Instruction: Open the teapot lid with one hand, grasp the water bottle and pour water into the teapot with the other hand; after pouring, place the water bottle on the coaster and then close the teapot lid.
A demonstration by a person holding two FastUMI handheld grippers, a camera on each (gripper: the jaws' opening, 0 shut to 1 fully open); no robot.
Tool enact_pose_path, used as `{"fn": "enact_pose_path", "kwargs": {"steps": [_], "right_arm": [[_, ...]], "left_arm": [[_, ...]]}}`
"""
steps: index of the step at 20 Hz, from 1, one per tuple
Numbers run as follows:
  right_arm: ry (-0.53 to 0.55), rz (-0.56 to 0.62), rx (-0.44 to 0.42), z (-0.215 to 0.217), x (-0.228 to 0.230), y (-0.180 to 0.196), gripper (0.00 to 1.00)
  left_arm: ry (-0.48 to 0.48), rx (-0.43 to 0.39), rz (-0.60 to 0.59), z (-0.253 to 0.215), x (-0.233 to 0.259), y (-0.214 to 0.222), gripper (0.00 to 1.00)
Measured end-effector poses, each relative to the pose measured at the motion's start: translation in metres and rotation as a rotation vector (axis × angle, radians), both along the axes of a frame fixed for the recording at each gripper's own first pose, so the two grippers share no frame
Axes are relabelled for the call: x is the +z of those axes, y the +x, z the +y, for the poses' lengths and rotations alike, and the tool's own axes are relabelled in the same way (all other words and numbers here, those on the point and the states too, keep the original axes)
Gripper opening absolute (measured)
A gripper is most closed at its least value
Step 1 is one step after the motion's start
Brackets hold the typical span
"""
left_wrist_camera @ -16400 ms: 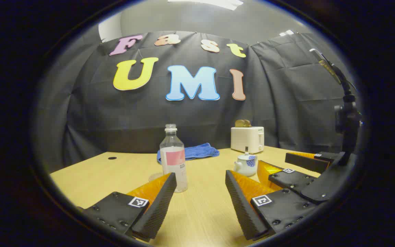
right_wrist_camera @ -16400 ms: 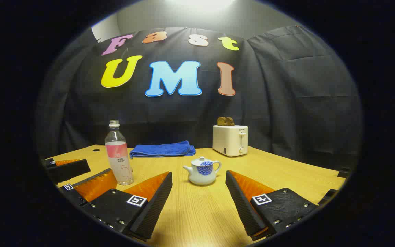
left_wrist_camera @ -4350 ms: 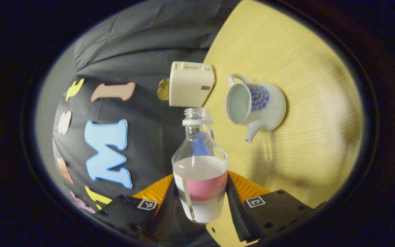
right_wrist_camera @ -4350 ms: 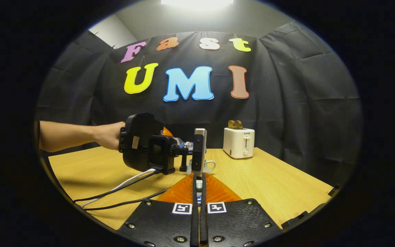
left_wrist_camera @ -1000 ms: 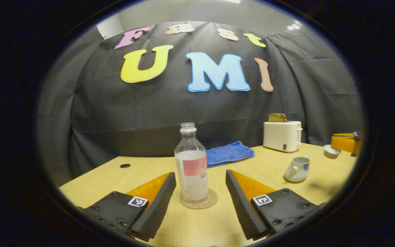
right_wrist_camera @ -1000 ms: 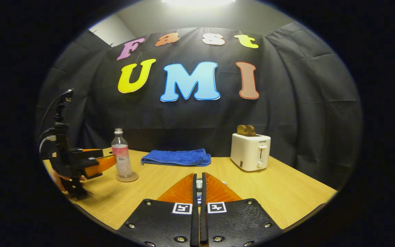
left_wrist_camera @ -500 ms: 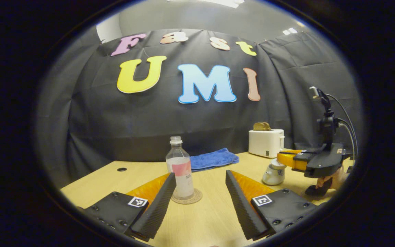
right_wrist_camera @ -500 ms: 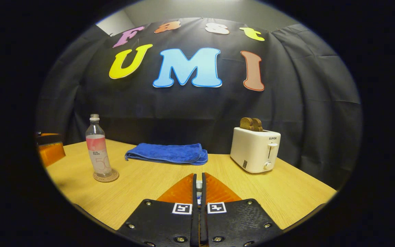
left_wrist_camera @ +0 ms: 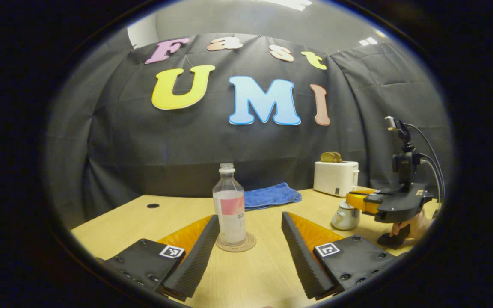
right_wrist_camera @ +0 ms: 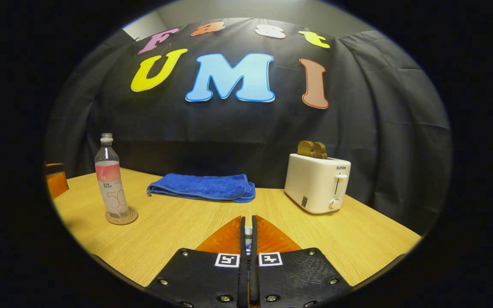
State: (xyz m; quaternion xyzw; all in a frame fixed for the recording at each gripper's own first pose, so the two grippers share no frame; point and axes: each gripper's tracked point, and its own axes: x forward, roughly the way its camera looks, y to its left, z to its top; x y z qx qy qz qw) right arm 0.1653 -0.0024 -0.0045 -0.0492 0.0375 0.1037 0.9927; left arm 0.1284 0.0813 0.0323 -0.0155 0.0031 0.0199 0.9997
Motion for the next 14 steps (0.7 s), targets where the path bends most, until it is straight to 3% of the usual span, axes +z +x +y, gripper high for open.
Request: {"fn": "enact_pose_path", "kwargs": {"steps": [2, 7, 11, 12, 13, 14], "right_arm": [[0.01, 0.005, -0.009, 0.0, 0.0, 0.001, 0.02], [0.004, 0.007, -0.03, -0.005, 0.007, -0.011, 0.23], [0.042, -0.032, -0.018, -0.004, 0.027, -0.046, 0.24], [0.057, -0.042, 0.002, 0.0, 0.03, -0.058, 0.31], [0.073, -0.046, 0.016, 0.004, 0.033, -0.072, 0.53], [0.085, -0.046, 0.033, 0.007, 0.033, -0.085, 0.63]], "left_arm": [[-0.002, 0.001, 0.002, -0.002, -0.001, 0.0, 1.0], [-0.004, 0.018, -0.002, -0.005, 0.0, -0.01, 1.0], [-0.031, 0.046, -0.029, -0.013, 0.008, -0.021, 1.0], [-0.04, 0.043, -0.029, -0.019, 0.008, -0.023, 1.0], [-0.046, 0.04, -0.025, -0.025, 0.006, -0.025, 1.0], [-0.051, 0.04, -0.019, -0.032, 0.002, -0.025, 1.0]]}}
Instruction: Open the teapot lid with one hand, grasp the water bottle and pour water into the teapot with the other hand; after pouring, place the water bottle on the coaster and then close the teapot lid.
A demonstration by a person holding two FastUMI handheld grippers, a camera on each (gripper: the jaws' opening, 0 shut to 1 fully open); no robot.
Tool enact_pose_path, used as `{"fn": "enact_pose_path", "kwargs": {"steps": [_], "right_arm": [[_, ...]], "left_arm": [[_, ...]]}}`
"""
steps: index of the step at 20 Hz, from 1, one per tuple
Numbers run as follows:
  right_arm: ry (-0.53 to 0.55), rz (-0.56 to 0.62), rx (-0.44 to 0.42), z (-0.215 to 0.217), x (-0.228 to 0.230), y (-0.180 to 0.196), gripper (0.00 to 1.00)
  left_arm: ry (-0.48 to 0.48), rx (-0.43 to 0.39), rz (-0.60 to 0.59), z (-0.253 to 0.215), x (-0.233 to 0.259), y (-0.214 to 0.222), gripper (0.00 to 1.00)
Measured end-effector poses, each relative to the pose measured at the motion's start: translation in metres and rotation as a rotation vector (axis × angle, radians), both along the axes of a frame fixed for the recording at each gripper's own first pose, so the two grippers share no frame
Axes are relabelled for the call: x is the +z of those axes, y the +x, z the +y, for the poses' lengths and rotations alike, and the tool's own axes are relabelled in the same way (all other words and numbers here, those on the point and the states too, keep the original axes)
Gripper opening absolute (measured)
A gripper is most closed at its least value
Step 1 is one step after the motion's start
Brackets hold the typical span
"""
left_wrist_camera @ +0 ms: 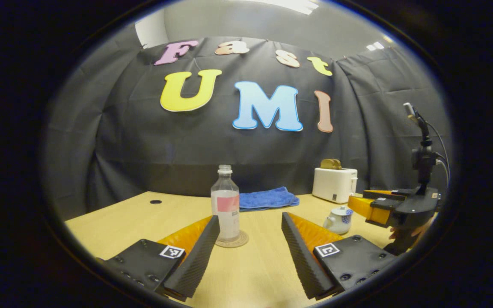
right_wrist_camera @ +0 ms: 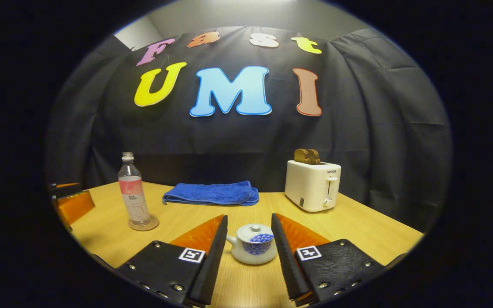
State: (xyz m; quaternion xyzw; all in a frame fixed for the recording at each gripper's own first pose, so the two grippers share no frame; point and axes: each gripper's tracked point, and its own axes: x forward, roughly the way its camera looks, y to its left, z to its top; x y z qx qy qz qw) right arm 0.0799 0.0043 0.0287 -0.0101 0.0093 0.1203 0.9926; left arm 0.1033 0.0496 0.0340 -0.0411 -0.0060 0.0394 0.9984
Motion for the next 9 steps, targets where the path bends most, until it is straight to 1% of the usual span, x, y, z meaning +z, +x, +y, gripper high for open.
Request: {"fn": "enact_pose_path", "kwargs": {"steps": [1, 3, 5, 7, 9], "right_arm": [[0.004, 0.002, 0.015, 0.005, -0.002, -0.013, 0.71], [0.008, 0.002, 0.025, 0.008, -0.006, -0.036, 0.71], [-0.001, -0.005, 0.035, 0.015, -0.014, -0.055, 0.71], [-0.028, -0.02, 0.036, 0.021, -0.019, -0.067, 0.71], [-0.043, -0.025, 0.035, 0.023, -0.024, -0.072, 0.71]], "left_arm": [[-0.001, 0.0, 0.005, -0.006, -0.003, -0.001, 1.0], [-0.008, 0.015, 0.008, -0.015, -0.01, -0.006, 1.0], [-0.011, 0.01, 0.011, -0.031, -0.017, -0.012, 1.0], [0.009, 0.027, 0.011, -0.038, -0.023, -0.017, 1.0], [0.043, 0.053, -0.007, -0.035, -0.017, -0.023, 1.0]]}}
